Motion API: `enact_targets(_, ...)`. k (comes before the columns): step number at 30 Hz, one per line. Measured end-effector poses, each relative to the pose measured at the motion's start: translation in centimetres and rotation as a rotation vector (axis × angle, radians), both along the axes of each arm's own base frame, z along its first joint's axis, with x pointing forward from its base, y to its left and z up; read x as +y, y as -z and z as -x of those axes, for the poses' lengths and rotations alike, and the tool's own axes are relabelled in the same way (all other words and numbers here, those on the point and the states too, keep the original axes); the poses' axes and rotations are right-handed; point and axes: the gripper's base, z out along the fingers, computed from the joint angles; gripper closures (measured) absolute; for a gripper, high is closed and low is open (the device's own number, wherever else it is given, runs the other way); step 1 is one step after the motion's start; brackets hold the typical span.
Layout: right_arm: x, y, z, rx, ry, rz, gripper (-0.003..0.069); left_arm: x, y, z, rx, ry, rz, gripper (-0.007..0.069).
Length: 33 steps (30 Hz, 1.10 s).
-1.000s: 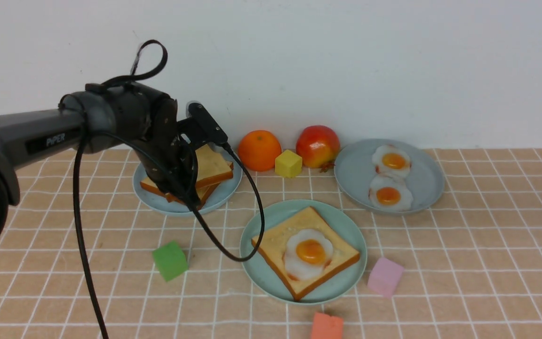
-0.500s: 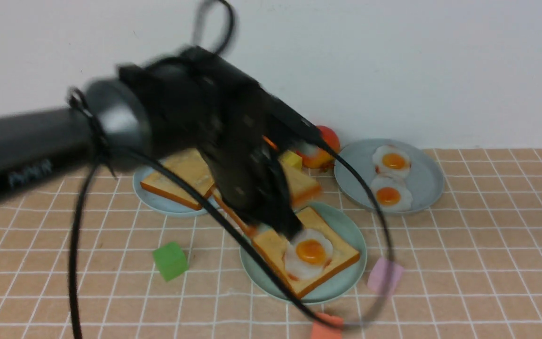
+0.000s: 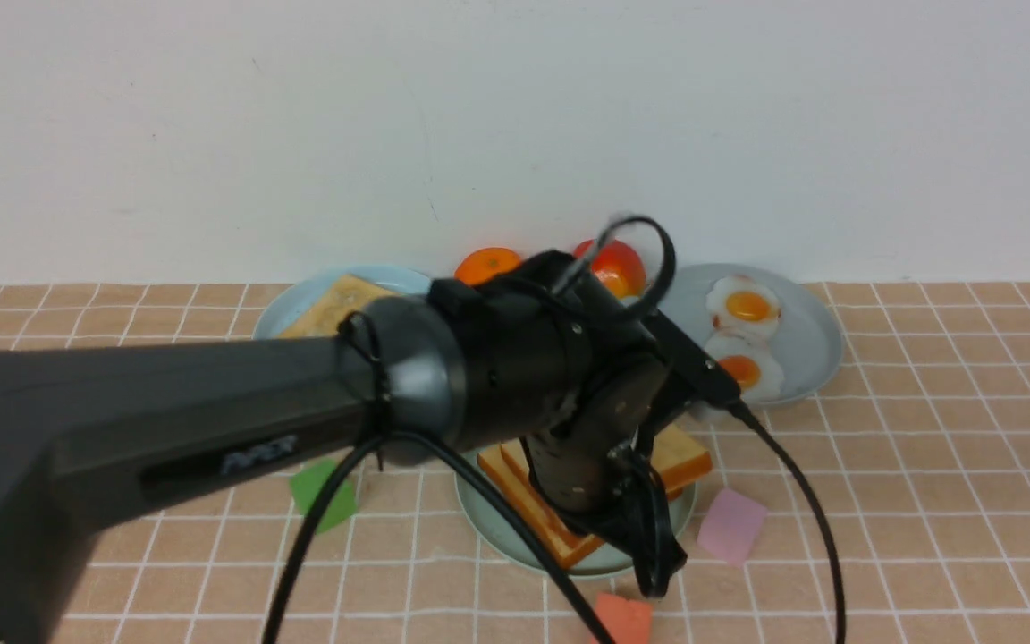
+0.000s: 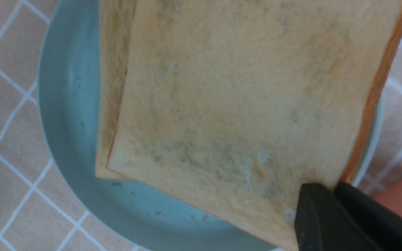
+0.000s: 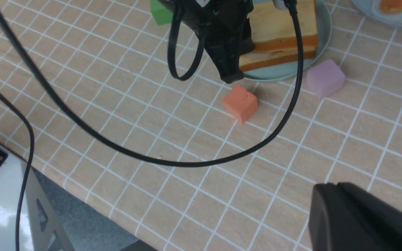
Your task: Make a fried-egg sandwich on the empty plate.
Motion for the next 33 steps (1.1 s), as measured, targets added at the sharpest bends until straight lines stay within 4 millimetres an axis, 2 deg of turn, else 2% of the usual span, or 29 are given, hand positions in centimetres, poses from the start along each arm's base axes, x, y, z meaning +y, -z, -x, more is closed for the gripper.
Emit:
enact_targets(4, 0.0, 0.1, 0.1, 0.009, -0.003, 0.004, 0.0627, 0.0, 1.0, -0.2, 0.002, -0.007, -0.028, 0.0624)
enact_targets(10, 0.0, 0.1, 0.1, 0.008, -0.003, 0.004, 0.0623, -0.1, 1.1, -0.3, 0.003, -0.031, -0.015, 0.0601)
enact_targets(13, 0.0, 0.1, 0.1, 0.008, -0.003, 0.004, 0.0620, -0.1, 1.1, -0.3, 0.005, -0.033, -0.014, 0.0545)
enact_targets(16, 0.0, 0.1, 0.1, 0.008, -0.003, 0.004, 0.0619, -0.1, 1.1, -0.2, 0.012, -0.038, -0.007, 0.0432)
enact_targets(17, 0.0, 0.1, 0.1, 0.008, -0.003, 0.004, 0.0619, -0.1, 1.1, -0.2, 0.012, -0.038, -0.007, 0.0424)
enact_targets(19, 0.0, 0.1, 0.1, 0.008, -0.003, 0.004, 0.0616, -0.1, 0.6, -0.1, 0.015, -0.045, 0.010, 0.0309)
enact_targets(22, 0.0, 0.1, 0.1, 0.008, -0.003, 0.004, 0.0615, -0.1, -0.1, 0.1, 0.016, -0.054, 0.034, 0.0267)
enact_targets(24, 0.0, 0.1, 0.1, 0.007, -0.003, 0.004, 0.0610, 0.3, -2.2, 0.6, 0.012, -0.075, 0.089, 0.0265)
enact_targets(26, -0.1, 0.1, 0.1, 0.006, 0.000, 0.010, 0.0608, 0.8, -5.0, 1.3, -0.002, -0.104, 0.167, 0.0325)
enact_targets(27, -0.1, 0.2, 0.1, 0.005, 0.001, 0.012, 0.0608, 0.9, -5.3, 1.4, -0.004, -0.105, 0.175, 0.0333)
enact_targets(28, -0.2, 0.2, 0.1, 0.000, 0.008, 0.024, 0.0608, 1.9, -8.7, 2.5, -0.031, -0.120, 0.264, 0.0415)
enact_targets(29, -0.2, 0.2, 0.1, -0.002, 0.009, 0.026, 0.0608, 1.9, -8.7, 2.5, -0.031, -0.121, 0.265, 0.0426)
enact_targets(30, -0.4, 0.2, 0.4, -0.014, 0.015, 0.034, 0.0608, 3.4, -12.3, 4.0, -0.077, -0.118, 0.365, 0.0533)
enact_targets(31, -0.5, 0.1, 0.6, -0.026, 0.020, 0.040, 0.0607, 4.7, -14.4, 5.3, -0.111, -0.112, 0.430, 0.0590)
enact_targets(32, -0.6, 0.1, 0.6, -0.029, 0.022, 0.043, 0.0607, 4.7, -14.4, 5.3, -0.111, -0.112, 0.430, 0.0590)
enact_targets(33, -0.9, 0.0, 1.2, -0.058, 0.031, 0.047, 0.0607, 6.8, -16.7, 7.2, -0.163, -0.101, 0.517, 0.0638)
